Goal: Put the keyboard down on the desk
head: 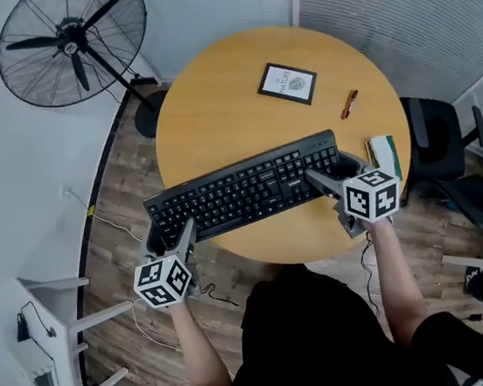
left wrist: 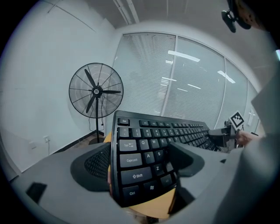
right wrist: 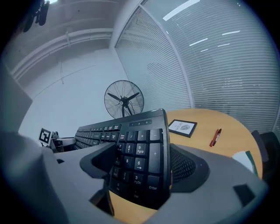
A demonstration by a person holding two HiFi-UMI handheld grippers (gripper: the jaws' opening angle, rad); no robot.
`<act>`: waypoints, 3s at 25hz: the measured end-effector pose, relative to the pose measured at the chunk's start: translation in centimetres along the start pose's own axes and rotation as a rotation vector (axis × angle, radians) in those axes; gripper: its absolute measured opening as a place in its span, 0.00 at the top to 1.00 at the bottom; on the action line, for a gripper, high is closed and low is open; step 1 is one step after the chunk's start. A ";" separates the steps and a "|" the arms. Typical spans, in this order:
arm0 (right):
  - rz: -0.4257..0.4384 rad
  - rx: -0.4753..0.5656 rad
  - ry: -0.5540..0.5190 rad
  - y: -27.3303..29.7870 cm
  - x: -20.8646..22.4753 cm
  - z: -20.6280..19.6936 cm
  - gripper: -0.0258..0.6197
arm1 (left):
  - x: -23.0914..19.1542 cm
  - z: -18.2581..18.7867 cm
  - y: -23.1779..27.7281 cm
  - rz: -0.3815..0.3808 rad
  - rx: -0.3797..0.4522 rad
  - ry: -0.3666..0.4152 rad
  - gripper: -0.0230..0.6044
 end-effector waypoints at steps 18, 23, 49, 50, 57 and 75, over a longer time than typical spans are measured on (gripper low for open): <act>-0.036 -0.124 0.079 3.4 2.5 -4.3 0.37 | -1.6 -4.4 4.2 -0.011 -0.144 -0.050 0.33; -0.078 -0.144 0.103 4.8 2.9 -4.7 0.37 | -2.9 -4.6 6.7 -0.050 -0.173 -0.054 0.33; -0.205 -0.241 0.219 20.0 5.9 -5.7 0.37 | -14.0 -6.0 23.5 -0.169 -0.355 -0.072 0.33; -0.206 -0.244 0.222 20.1 6.1 -6.1 0.37 | -14.0 -6.3 23.6 -0.170 -0.359 -0.072 0.33; -0.213 -0.272 0.245 21.7 6.8 -7.7 0.37 | -14.9 -8.0 25.2 -0.173 -0.398 -0.079 0.33; -0.252 -0.303 0.277 23.2 8.0 -10.2 0.36 | -15.4 -10.1 27.0 -0.167 -0.454 -0.070 0.33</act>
Point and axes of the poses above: the fingertips, and each gripper's own axes: y forward along the fingers, x to its right, z out of its top, the point moved 3 cm from there along -y, backward along the fingers, and after that the axes turned 1 degree about -y, right-handed, at the moved point
